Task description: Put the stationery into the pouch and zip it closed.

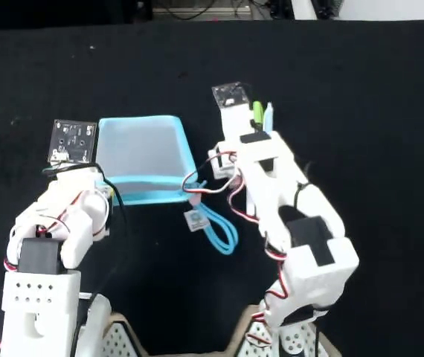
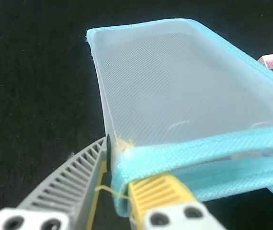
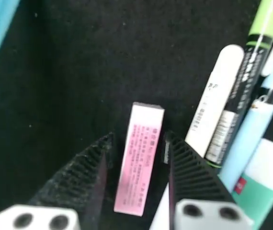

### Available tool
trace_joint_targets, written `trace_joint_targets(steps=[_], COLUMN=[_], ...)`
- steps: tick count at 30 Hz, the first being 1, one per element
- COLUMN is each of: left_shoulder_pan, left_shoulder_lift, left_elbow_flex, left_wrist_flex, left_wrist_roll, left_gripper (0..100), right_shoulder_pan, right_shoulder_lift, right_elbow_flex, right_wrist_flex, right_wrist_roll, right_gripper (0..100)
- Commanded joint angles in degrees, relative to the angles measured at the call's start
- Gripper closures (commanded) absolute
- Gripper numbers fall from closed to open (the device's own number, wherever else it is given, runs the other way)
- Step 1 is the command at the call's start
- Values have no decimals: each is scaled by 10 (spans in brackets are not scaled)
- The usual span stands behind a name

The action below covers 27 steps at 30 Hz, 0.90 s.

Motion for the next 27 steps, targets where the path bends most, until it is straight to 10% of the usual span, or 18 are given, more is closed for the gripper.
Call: trace_joint_targets(steps=[1,4,20,27], left_shoulder_pan=[4,4,4,-33], left_shoulder_lift=[5,5,5,5], left_elbow_flex=[0,0,7,7], left_wrist_flex=[-7,-7,-12,-15], left_wrist_roll=[2,2,1,4], left_gripper=[970,970,970,970], right_shoulder_pan=[-4,2,109,295], right_shoulder_lift=[-3,-8,-175,-162], right_elbow_flex=[-33,-32,9,-108], right_wrist_flex=[10,11,150,310], right_wrist_roll=[38,71,66,132], right_gripper=[873,994,987,986])
